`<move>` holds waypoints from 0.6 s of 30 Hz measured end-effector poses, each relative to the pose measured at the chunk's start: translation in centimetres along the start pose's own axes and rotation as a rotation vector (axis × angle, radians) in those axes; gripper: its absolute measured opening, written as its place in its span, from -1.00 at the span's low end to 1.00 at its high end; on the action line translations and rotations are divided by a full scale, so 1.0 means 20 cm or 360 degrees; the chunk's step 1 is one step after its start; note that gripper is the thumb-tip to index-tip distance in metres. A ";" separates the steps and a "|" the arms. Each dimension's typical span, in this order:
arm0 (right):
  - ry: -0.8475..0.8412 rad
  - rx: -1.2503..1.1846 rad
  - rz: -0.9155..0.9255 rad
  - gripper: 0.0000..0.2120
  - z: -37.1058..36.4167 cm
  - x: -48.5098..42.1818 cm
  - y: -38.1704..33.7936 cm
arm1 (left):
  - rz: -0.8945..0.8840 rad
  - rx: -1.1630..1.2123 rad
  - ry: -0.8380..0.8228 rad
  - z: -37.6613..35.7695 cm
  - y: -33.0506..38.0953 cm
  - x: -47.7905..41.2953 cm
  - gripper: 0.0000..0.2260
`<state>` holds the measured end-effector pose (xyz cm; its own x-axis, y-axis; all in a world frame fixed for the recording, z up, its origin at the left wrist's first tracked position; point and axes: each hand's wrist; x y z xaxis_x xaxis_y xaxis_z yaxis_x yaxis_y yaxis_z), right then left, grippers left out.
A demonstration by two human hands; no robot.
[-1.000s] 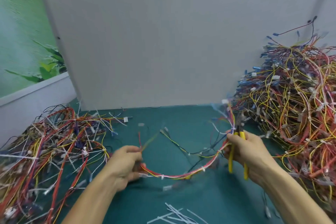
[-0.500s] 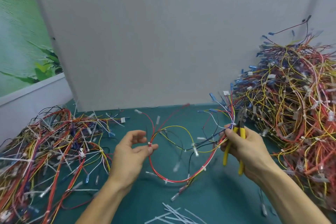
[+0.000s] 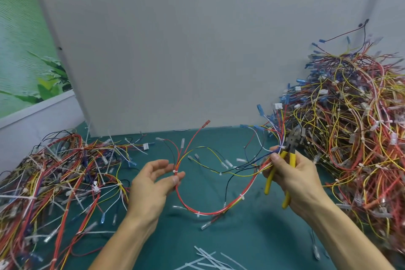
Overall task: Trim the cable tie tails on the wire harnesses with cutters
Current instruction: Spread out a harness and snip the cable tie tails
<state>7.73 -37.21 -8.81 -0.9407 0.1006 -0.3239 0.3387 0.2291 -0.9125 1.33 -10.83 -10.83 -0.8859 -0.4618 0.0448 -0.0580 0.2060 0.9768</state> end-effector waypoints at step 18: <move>-0.0068 -0.0143 -0.0183 -0.97 -0.07 0.06 -0.01 | -0.0828 -0.1570 -0.0405 -0.18 -0.07 0.21 -0.71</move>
<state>6.59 -35.75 -8.54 -0.9726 0.0278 -0.2309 0.2274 0.3225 -0.9189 -0.69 -16.07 -11.23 -0.9343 -0.0817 -0.3469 -0.1579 -0.7777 0.6085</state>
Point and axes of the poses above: each hand's wrist, its own x-axis away from the middle knuckle, its own z-axis out of the back of the hand, y = z × x, and after that the axes turned 10 degrees about z, right-handed
